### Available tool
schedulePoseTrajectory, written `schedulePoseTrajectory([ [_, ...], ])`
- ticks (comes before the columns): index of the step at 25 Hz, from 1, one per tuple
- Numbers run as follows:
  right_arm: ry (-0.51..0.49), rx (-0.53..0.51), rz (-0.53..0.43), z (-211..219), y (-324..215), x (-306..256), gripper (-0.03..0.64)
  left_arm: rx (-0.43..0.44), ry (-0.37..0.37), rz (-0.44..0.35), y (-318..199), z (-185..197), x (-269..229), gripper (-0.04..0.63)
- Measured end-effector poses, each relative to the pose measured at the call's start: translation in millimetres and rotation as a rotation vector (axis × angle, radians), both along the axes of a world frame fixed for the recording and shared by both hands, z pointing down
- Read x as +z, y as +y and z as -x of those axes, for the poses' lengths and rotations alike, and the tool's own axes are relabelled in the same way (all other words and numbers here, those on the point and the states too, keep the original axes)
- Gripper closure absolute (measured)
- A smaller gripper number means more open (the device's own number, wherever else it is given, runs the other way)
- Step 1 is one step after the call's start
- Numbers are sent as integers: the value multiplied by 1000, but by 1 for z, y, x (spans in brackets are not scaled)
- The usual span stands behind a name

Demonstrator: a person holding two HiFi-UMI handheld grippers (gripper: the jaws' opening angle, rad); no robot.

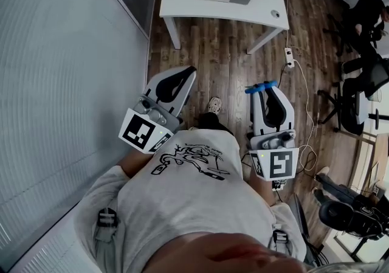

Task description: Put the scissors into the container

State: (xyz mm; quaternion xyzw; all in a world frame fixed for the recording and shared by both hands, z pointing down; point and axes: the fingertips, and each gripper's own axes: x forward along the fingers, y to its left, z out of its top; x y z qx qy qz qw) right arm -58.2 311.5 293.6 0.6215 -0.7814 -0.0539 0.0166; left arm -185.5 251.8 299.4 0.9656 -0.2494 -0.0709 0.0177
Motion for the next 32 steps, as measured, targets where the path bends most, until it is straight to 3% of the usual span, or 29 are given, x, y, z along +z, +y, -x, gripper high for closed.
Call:
schedulePoseTrajectory([
  [32,-2,-61,5,-157,-148,-2,531,-67,-22,13,-148,-157,1,574],
])
